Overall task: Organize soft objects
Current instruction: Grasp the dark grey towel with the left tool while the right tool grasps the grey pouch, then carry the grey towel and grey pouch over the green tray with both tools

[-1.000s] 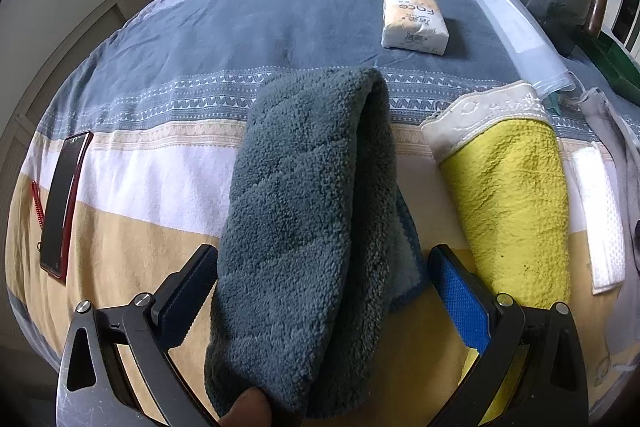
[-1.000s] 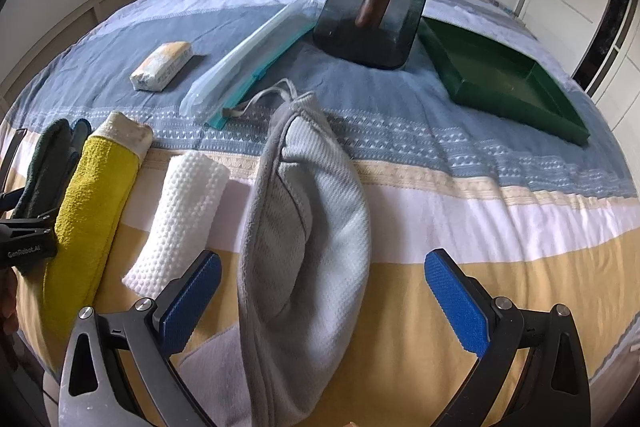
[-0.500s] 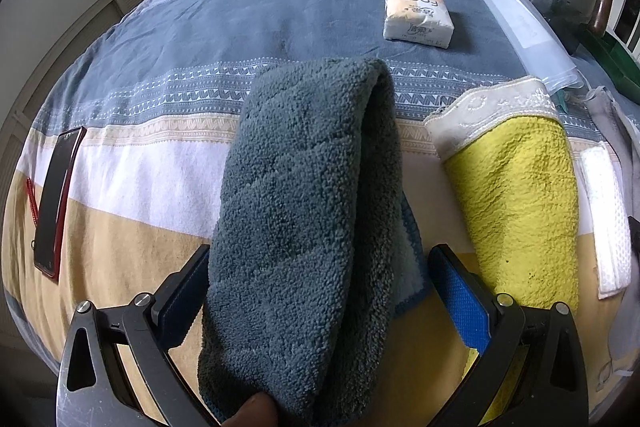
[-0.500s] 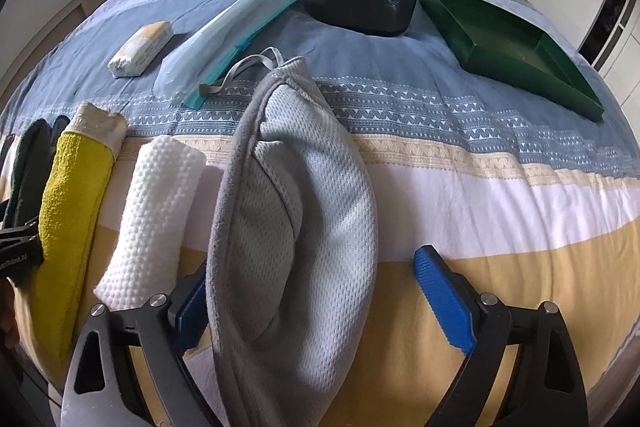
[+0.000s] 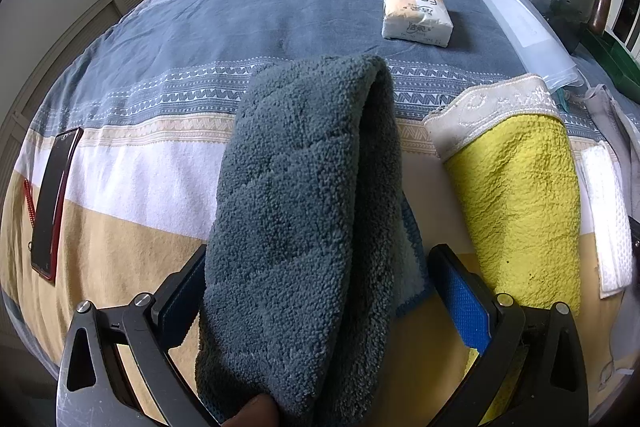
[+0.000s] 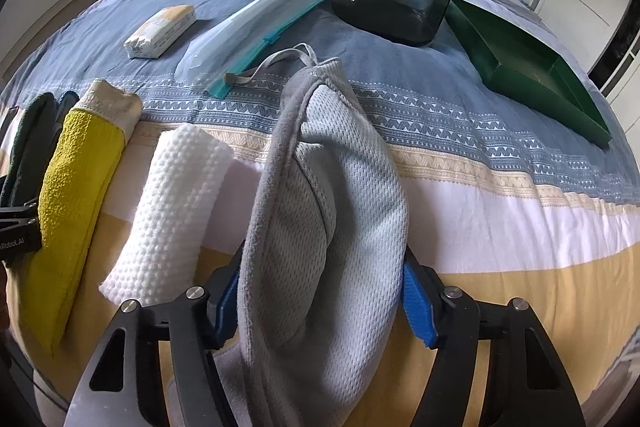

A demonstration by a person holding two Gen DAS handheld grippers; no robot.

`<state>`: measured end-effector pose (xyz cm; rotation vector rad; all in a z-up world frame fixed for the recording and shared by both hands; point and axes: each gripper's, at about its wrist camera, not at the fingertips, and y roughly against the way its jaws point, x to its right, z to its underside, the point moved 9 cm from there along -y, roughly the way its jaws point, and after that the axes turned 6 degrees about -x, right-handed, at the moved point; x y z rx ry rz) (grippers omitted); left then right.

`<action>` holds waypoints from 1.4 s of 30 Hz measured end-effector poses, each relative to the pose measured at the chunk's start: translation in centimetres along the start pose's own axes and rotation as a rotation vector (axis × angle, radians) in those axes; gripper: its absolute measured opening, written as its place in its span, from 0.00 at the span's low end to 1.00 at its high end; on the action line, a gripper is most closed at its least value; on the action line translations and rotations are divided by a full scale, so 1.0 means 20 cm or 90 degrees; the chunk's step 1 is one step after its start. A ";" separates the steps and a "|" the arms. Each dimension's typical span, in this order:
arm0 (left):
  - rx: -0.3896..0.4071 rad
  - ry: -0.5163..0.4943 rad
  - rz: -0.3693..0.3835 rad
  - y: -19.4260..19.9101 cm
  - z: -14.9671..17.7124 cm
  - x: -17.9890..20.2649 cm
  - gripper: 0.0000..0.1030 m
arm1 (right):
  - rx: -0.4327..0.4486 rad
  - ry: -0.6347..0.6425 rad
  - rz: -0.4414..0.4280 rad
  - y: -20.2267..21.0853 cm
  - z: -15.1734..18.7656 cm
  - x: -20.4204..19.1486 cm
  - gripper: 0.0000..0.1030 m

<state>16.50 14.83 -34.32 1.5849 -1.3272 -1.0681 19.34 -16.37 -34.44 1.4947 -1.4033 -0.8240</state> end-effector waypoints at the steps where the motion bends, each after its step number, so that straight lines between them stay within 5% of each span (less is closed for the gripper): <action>1: 0.000 0.000 0.000 0.00 0.00 0.00 0.99 | 0.000 0.003 -0.001 0.00 0.00 0.00 0.57; 9: -0.004 -0.001 -0.003 0.00 -0.01 0.00 0.97 | -0.002 0.025 -0.027 0.02 0.00 -0.01 0.23; 12: 0.002 -0.011 0.009 0.01 -0.01 0.03 0.78 | 0.005 0.023 -0.035 0.04 0.00 0.01 0.20; 16: 0.010 -0.012 0.004 0.04 -0.01 0.02 0.40 | 0.013 0.025 -0.040 0.06 -0.01 0.02 0.19; 20: 0.012 -0.002 0.021 0.07 0.00 -0.02 0.27 | 0.023 0.029 -0.046 0.08 0.00 0.02 0.19; 35: 0.060 0.007 -0.015 0.35 -0.01 -0.07 0.23 | 0.089 0.018 -0.097 0.31 0.01 0.09 0.18; 42: 0.100 -0.049 0.015 0.74 -0.07 0.22 0.23 | 0.138 -0.005 -0.129 0.58 0.00 0.29 0.18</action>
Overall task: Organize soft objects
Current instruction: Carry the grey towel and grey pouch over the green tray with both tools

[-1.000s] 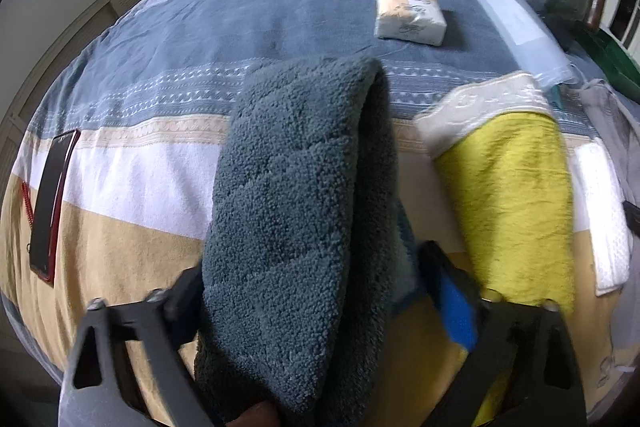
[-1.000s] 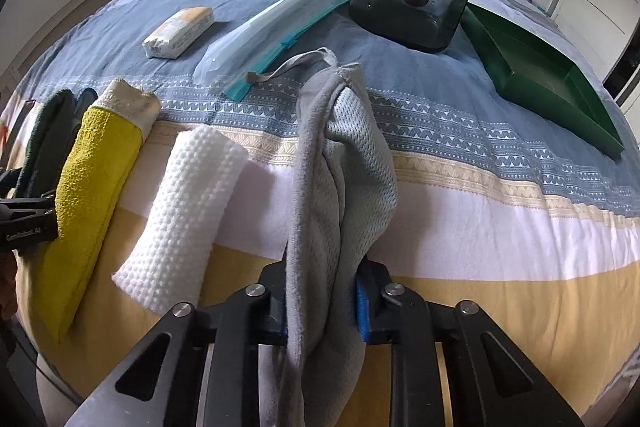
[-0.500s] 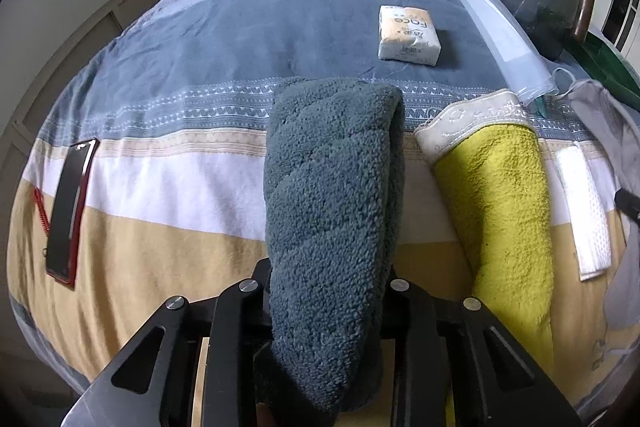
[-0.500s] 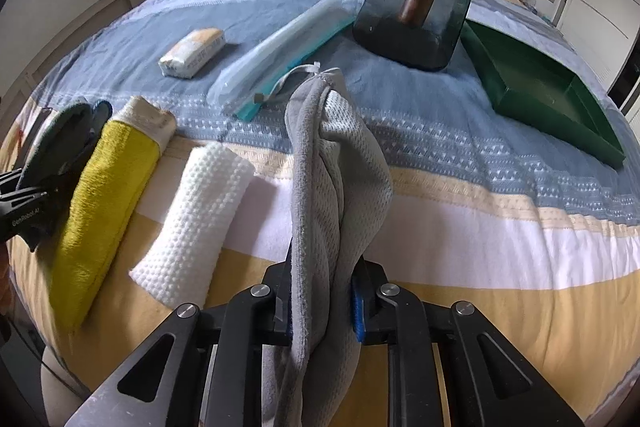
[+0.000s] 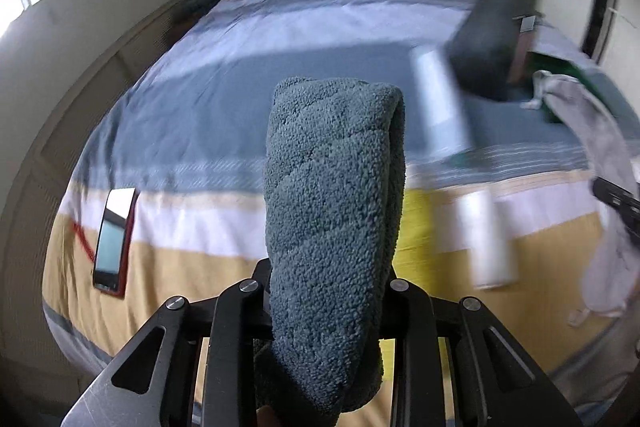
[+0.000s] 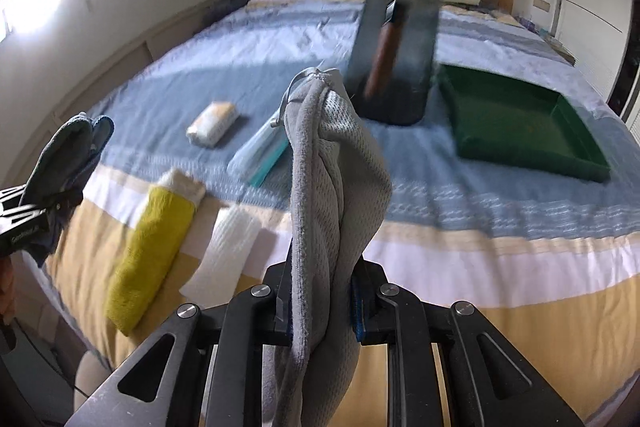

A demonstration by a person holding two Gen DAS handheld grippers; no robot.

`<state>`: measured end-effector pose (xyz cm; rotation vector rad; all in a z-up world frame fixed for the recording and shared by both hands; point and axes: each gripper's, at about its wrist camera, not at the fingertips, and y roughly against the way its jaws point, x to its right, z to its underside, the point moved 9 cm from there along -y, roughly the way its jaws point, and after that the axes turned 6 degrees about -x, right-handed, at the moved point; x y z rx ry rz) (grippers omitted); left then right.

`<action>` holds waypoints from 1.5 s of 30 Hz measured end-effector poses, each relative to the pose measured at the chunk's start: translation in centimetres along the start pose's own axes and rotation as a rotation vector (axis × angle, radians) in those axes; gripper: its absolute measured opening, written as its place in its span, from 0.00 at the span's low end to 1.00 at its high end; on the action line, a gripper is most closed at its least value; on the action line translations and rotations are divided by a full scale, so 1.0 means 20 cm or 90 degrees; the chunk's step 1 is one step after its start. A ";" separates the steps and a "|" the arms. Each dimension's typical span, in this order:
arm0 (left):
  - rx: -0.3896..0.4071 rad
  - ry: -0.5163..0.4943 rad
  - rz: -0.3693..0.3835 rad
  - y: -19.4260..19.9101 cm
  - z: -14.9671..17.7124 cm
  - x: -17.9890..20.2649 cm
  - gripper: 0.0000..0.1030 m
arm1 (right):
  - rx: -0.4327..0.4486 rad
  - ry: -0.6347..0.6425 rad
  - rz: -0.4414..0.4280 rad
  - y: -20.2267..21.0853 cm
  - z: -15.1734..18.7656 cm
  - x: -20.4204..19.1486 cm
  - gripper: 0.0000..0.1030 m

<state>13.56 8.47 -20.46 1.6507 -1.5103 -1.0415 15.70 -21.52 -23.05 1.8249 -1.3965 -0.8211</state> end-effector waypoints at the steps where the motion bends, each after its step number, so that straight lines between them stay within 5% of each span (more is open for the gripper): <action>1: 0.007 -0.008 0.016 0.05 -0.03 0.08 0.23 | 0.006 -0.004 0.001 0.04 -0.01 0.04 0.18; 12: 0.063 -0.064 0.210 0.38 -0.54 1.10 0.23 | 0.079 -0.036 0.103 0.61 -0.13 0.82 0.18; 21: 0.108 -0.075 0.249 0.37 -1.01 1.58 0.23 | 0.122 -0.040 0.178 0.79 -0.40 1.23 0.18; 35: 0.135 -0.025 0.204 0.02 -1.41 1.84 0.24 | 0.157 -0.031 0.200 0.29 -0.83 1.43 0.18; 45: 0.110 0.007 0.168 -0.33 -1.47 1.95 0.24 | 0.100 0.007 0.196 -0.27 -1.02 1.58 0.18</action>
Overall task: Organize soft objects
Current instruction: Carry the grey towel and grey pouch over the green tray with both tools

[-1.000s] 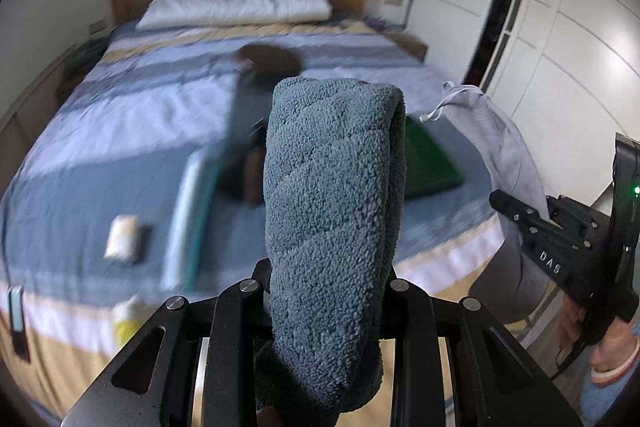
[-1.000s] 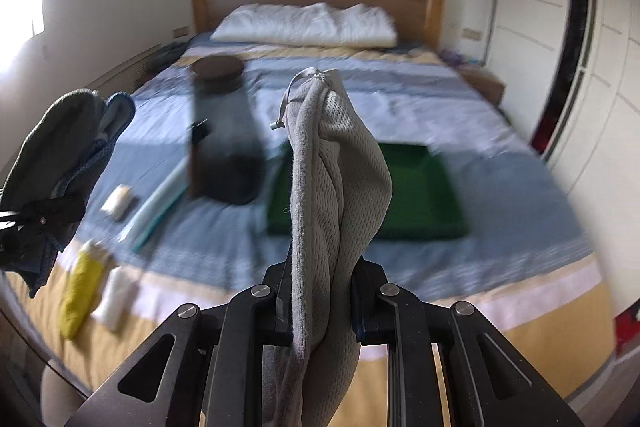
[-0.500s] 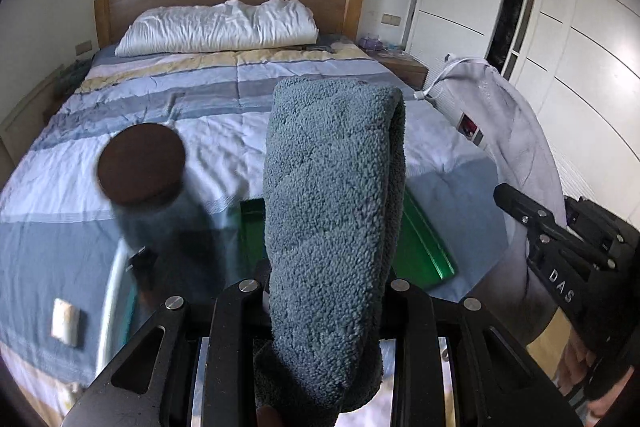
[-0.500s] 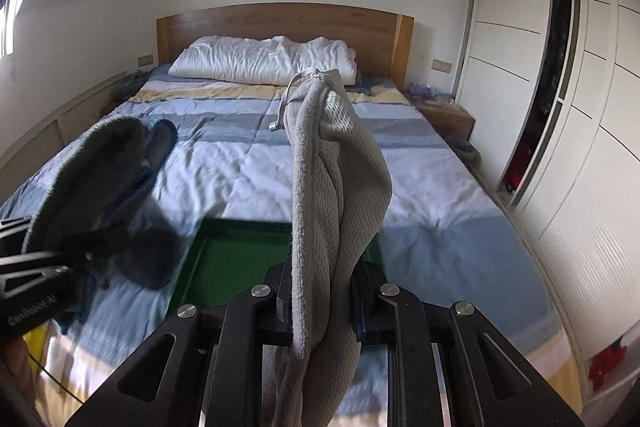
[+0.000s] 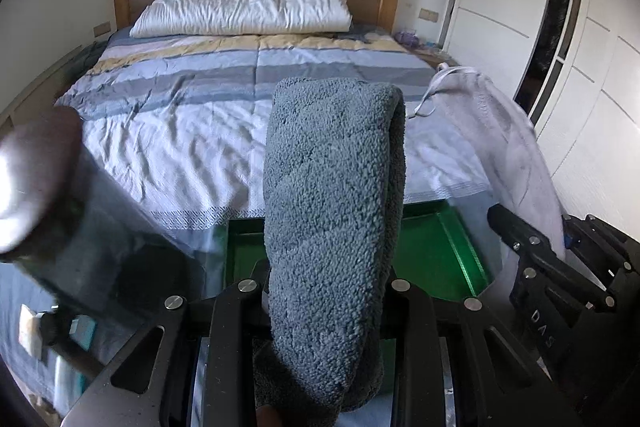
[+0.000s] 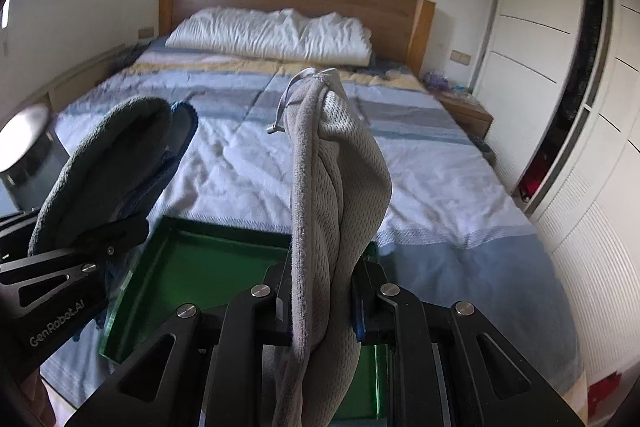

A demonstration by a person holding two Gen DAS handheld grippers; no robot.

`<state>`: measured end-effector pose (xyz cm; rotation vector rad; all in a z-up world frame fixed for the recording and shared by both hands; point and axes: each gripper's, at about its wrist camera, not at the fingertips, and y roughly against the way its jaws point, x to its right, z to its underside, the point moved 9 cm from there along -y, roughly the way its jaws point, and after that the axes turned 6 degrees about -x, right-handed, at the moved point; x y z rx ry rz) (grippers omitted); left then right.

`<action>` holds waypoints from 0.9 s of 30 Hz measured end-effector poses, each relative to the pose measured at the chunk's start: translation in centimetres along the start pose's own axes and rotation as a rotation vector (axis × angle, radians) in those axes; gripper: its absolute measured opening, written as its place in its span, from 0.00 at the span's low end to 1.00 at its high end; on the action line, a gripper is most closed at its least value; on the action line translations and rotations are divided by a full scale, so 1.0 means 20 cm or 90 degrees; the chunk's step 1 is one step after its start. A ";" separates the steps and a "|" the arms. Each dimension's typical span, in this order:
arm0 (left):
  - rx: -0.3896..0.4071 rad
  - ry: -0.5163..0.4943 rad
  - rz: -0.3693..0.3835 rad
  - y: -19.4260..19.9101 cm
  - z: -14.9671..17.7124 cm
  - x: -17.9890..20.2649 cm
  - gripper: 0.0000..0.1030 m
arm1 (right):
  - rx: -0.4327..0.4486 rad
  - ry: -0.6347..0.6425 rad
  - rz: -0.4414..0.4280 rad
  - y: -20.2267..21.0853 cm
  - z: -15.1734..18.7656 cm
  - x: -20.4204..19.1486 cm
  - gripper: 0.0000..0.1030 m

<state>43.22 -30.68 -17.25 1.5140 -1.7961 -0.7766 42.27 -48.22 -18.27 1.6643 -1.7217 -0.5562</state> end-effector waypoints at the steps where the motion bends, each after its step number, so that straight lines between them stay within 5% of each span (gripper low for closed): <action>1: -0.002 0.001 -0.003 -0.03 0.01 0.00 0.24 | -0.008 0.008 -0.001 -0.06 -0.01 -0.01 0.18; 9: -0.016 0.000 -0.008 -0.17 0.05 0.05 0.24 | -0.052 0.035 -0.006 -0.31 -0.06 -0.02 0.18; 27: -0.040 0.013 -0.029 -0.31 0.08 0.01 0.24 | -0.076 0.016 -0.014 -0.44 -0.03 -0.03 0.18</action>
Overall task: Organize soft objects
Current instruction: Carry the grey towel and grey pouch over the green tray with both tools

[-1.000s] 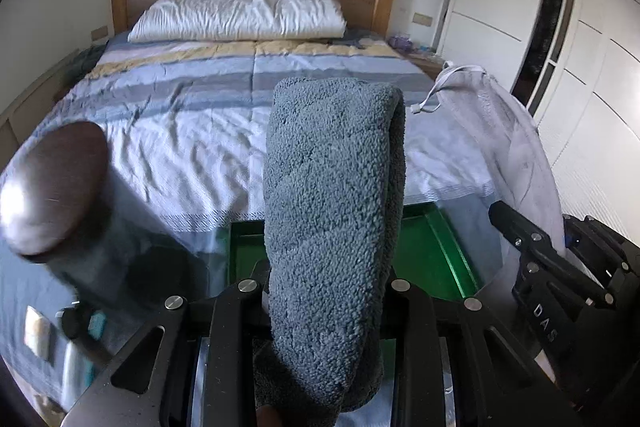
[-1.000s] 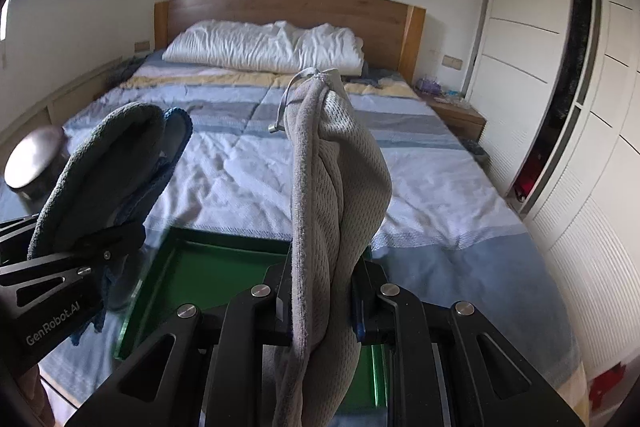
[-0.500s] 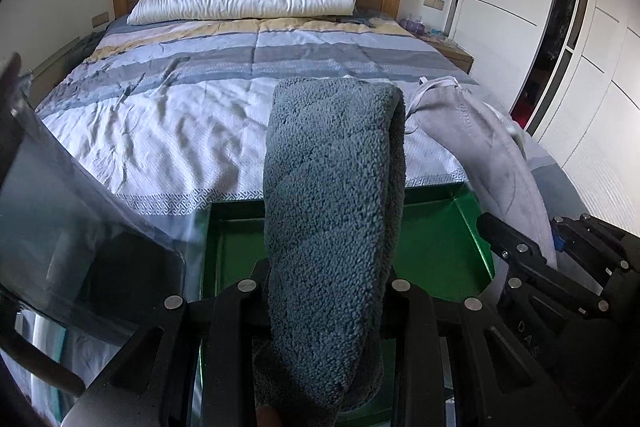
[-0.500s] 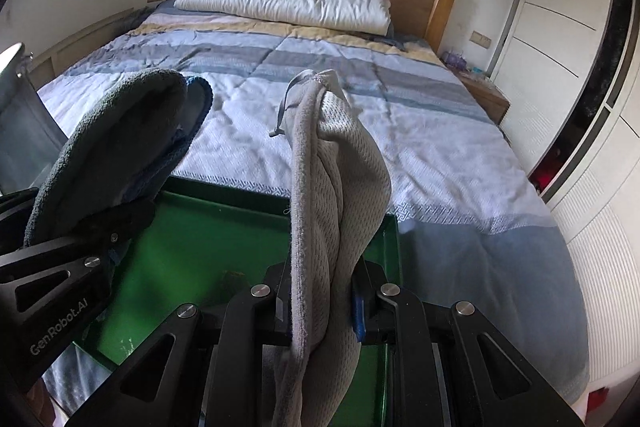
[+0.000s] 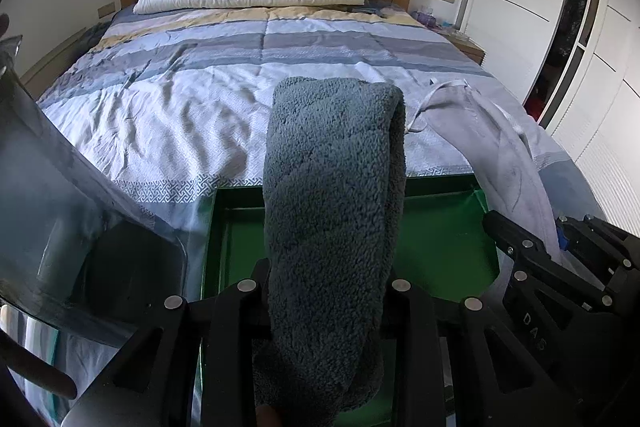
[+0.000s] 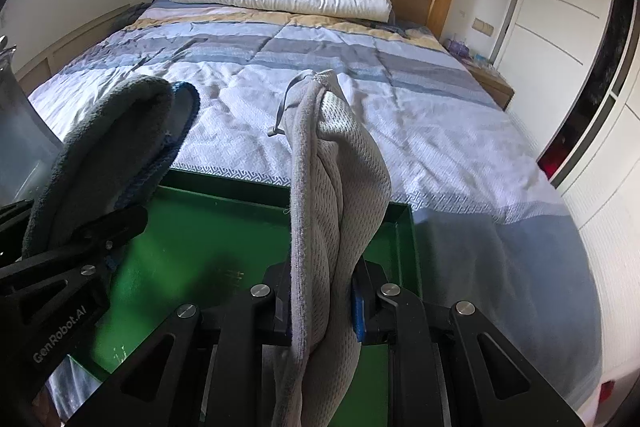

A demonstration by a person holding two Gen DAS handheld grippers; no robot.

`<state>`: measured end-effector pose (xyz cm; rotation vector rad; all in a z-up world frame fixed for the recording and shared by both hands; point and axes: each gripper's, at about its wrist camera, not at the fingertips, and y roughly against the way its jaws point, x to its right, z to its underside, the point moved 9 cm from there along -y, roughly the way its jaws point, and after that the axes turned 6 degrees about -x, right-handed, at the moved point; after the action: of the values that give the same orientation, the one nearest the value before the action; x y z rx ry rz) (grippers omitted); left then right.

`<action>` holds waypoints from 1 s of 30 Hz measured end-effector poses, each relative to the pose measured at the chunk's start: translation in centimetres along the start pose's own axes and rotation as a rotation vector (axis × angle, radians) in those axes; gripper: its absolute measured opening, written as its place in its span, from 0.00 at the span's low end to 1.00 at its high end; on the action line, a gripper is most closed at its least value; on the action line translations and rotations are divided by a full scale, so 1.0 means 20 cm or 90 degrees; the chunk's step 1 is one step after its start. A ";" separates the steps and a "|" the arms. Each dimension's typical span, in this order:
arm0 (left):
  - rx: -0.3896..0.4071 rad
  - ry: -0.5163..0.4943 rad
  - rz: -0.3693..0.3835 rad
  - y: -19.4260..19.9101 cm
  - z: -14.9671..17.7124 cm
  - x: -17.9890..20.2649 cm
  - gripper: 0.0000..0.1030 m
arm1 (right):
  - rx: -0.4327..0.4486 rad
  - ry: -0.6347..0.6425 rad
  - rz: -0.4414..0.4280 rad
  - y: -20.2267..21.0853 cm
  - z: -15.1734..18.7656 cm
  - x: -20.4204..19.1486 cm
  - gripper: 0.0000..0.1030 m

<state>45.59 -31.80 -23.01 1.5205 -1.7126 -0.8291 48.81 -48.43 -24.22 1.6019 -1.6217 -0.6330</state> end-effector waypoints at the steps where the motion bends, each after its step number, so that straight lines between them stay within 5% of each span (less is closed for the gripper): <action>1: -0.002 0.000 -0.001 -0.01 0.00 0.00 0.24 | -0.003 -0.005 -0.002 -0.02 0.00 0.00 0.18; 30: -0.019 0.000 -0.014 -0.11 0.03 -0.02 0.25 | -0.018 -0.011 -0.019 -0.12 0.02 -0.01 0.18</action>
<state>46.25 -31.62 -25.22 1.5216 -1.6792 -0.8613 49.83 -48.50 -26.34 1.6079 -1.5970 -0.6843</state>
